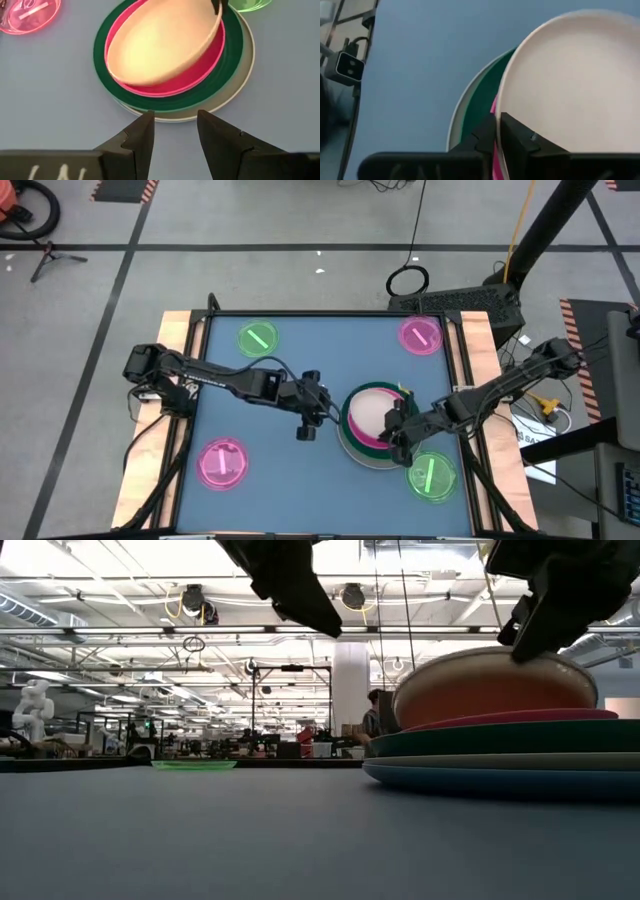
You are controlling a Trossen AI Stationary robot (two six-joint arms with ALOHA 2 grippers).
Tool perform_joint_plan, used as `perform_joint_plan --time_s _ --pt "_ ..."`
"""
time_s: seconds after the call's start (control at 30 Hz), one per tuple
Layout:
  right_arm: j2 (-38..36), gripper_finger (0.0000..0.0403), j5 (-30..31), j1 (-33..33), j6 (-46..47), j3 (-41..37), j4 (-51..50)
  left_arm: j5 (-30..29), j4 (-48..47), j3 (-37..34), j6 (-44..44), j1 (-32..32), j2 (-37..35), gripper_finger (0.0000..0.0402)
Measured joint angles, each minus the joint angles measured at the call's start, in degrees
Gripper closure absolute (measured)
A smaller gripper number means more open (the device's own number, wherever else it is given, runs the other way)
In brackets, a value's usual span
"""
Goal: Stack plastic plates
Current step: Stack the white plate on top of the pink plate, then stack the top light pink plate on top of the white plate
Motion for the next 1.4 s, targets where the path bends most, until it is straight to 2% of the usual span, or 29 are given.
perform_joint_plan --time_s 0.4,0.5,0.6,0.7,0.87,1.0,1.2,1.4 --pt "-0.03 0.029 0.15 -0.16 2.57 0.07 0.1 0.0 -2.36 0.0 -0.26 -0.02 0.0 0.0245" --pt "-0.03 0.028 3.44 -0.93 2.6 0.09 0.1 0.0 -4.39 0.0 -0.66 -0.11 0.02 0.0245" --pt "-0.03 0.0278 9.12 -2.8 2.64 0.11 0.1 0.0 -7.8 0.0 -0.89 -0.11 0.03 0.0245" --pt "-0.05 0.0279 11.91 -6.22 3.55 0.5 -0.54 -0.04 -12.2 0.0 -0.27 -0.11 0.04 0.0245" --pt "-0.07 0.0289 11.86 -13.11 6.68 2.74 -4.78 -6.54 -21.84 -0.09 2.72 -0.83 -1.51 0.0245" --pt "-0.07 0.0296 11.7 -17.73 8.33 5.09 -9.23 -9.58 -24.08 -0.5 4.62 -0.75 -4.08 0.0245" --pt "-0.05 0.0298 5.8 -22.19 7.87 7.14 -8.38 -10.14 -21.94 -1.8 8.75 -0.5 -9.49 0.0245" --pt "1.2 0.0298 5.85 -24.83 8.01 8.53 -8.46 -10.15 -16.81 -9.28 10.5 -0.47 -16.55 0.0245"
